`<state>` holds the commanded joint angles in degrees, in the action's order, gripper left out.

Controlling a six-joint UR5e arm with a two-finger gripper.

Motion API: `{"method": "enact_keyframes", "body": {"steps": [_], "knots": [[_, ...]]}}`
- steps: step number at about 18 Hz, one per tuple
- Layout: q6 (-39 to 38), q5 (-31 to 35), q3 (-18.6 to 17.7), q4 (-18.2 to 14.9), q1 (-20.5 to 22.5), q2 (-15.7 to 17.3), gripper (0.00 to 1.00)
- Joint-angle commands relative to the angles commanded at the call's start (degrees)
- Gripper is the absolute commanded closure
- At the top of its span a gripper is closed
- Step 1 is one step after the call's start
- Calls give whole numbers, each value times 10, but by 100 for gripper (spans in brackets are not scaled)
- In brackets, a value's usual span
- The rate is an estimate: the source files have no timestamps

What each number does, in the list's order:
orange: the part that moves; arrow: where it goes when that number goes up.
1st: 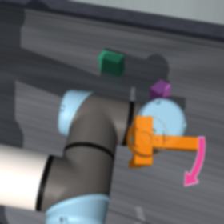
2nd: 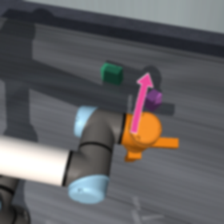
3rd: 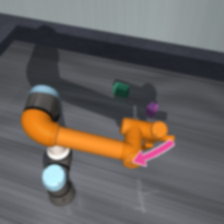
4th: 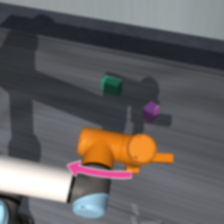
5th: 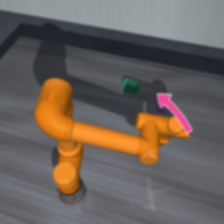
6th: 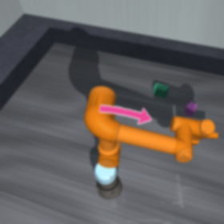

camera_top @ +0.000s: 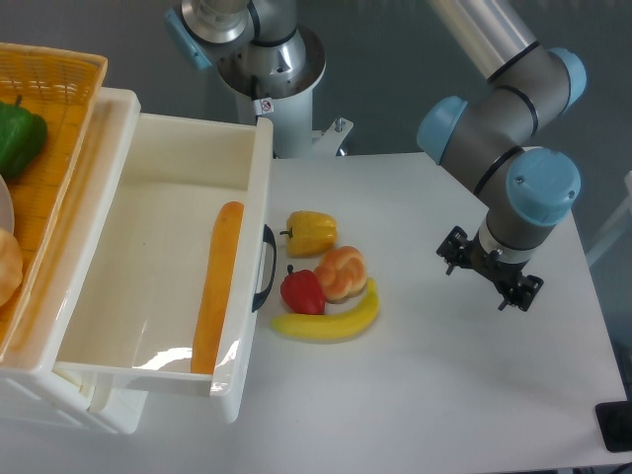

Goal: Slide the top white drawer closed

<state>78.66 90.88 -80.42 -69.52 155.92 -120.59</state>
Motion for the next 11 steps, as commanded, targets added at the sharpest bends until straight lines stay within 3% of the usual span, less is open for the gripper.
{"method": "enact_keyframes", "body": {"steps": [8, 11], "knots": [[-10, -1, -14, 0, -2, 10, 0], [-23, 0, -54, 3, -6, 30, 0]]}}
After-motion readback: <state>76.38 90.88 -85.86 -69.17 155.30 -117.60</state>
